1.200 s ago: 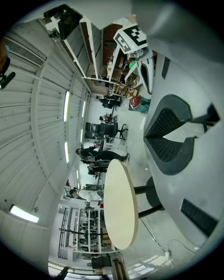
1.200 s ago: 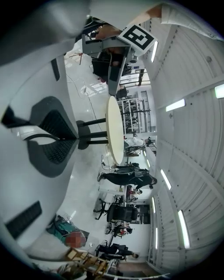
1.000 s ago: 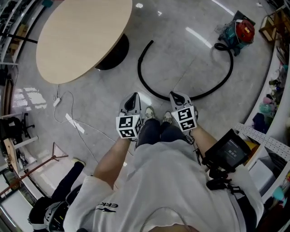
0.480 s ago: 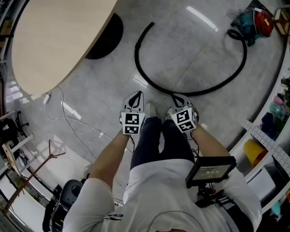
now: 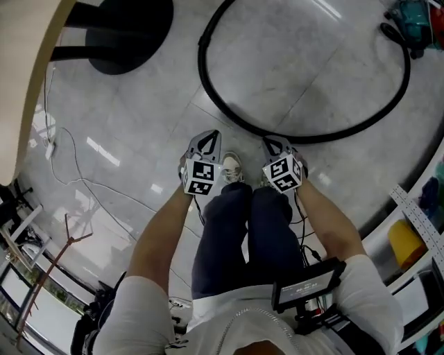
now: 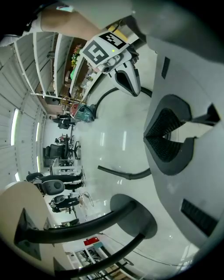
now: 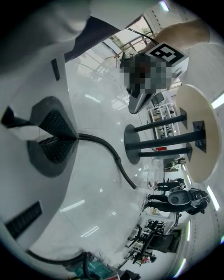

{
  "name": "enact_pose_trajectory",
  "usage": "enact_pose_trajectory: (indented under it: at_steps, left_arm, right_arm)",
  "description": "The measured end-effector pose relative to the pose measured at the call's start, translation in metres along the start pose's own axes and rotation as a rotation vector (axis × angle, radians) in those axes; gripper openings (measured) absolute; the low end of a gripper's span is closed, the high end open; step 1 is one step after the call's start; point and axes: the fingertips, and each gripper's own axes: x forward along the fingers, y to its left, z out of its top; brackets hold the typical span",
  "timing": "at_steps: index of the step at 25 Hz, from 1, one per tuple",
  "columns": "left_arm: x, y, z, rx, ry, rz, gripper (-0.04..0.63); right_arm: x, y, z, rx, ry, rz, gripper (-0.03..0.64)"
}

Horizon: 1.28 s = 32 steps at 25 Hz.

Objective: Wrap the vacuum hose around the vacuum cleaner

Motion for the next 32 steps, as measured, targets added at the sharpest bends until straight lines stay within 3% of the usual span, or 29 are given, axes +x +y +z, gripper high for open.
enact_pose_trajectory:
  at_steps: [5,10,12,18,24,32]
  left_arm:
    - [0.074,0.022,-0.052,0.039,0.040,-0.034,0.003]
    - [0.110,0.026,-0.089,0.062,0.078,-0.046,0.003]
    - [0.114,0.025,-0.097,0.057,0.081,-0.053,0.003]
    - [0.115,0.023,-0.117,0.065,0.092,-0.068,0.003]
    - [0.115,0.028,-0.112,0.080,0.084,-0.075,0.003]
    - [0.109,0.019,-0.092,0.202,0.093,-0.124,0.005]
  right_arm:
    - [0.085,-0.005,-0.036,-0.059,0.035,0.023,0.000]
    - [0.138,0.002,-0.086,-0.149,0.123,0.036,0.002]
    - [0.157,0.006,-0.111,-0.186,0.191,0.059,0.158]
    - [0.198,0.005,-0.154,-0.267,0.335,0.047,0.179]
    - [0.210,-0.003,-0.161,-0.404,0.436,0.019,0.178]
    - [0.169,-0.006,-0.138,-0.394,0.385,0.050,0.178]
